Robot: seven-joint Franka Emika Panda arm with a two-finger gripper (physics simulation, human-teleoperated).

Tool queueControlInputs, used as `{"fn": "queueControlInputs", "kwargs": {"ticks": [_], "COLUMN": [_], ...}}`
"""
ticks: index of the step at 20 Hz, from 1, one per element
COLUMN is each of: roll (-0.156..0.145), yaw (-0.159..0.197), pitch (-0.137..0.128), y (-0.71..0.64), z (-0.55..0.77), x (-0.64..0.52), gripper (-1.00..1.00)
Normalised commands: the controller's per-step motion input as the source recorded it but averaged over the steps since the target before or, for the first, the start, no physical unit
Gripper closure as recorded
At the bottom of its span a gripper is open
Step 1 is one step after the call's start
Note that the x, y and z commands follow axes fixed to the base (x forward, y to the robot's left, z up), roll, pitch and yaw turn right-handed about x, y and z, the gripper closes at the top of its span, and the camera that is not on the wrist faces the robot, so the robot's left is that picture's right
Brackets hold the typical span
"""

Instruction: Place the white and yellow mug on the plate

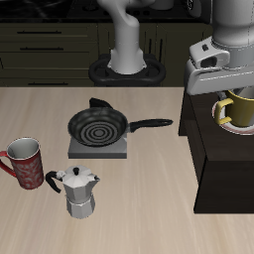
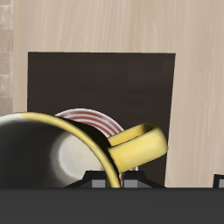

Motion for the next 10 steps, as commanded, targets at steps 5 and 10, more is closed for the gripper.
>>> {"fn": "queueControlInputs", "kwargs": {"ticks": [5, 10], "roll": [0.026, -0.018], "yaw": [0.015, 0.019], "pitch": [0.123, 0.033], "y": [0.11, 0.01], "z": [-0.5, -0.1], "x": [0.12, 0.0], "gripper": [1.0, -1.0]}}
